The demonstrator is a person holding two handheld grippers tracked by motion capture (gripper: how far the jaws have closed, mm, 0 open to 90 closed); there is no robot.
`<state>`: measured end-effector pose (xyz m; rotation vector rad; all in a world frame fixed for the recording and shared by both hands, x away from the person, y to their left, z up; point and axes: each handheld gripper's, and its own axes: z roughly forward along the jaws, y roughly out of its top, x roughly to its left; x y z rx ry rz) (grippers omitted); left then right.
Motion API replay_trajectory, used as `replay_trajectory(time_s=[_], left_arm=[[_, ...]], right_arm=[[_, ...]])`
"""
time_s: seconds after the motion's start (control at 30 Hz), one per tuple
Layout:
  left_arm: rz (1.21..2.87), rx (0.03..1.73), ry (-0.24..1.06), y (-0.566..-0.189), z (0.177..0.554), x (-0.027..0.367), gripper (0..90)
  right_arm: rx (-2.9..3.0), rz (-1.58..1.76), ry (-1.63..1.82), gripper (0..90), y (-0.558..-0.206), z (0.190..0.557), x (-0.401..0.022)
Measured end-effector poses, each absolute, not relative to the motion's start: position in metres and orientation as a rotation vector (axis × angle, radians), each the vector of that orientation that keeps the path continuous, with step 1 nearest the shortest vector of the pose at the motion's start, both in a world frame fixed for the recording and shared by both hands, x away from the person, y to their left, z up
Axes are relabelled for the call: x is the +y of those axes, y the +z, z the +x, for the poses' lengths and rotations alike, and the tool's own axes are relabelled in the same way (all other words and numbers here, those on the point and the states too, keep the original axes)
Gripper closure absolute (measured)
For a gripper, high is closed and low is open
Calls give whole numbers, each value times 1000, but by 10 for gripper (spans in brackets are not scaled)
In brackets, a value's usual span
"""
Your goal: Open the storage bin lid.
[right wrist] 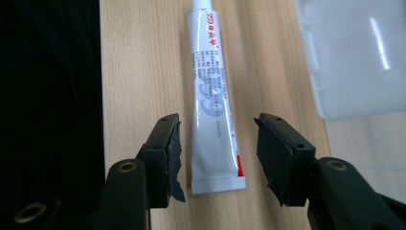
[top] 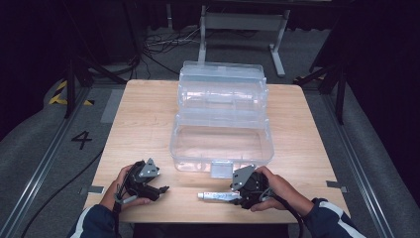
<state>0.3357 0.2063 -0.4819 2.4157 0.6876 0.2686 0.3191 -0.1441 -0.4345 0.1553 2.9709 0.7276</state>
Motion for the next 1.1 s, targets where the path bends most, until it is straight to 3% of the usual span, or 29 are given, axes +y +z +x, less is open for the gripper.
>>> replay_trajectory(time_s=[0.1, 0.2, 0.5, 0.9, 1.1], left_arm=[[2390, 705, 249, -485, 336, 208, 230], [2366, 740, 238, -488, 339, 211, 158], [2312, 751, 236, -493, 340, 215, 146], [2296, 735, 238, -495, 340, 217, 141], [2294, 731, 238, -495, 341, 217, 139]], right_arm=[[2986, 146, 708, 513, -440, 321, -139], [3004, 149, 679, 530, -445, 322, -133], [3029, 129, 605, 627, -458, 325, -125], [3115, 79, 446, 625, -453, 319, -148], [3132, 86, 343, 566, -451, 320, -159]])
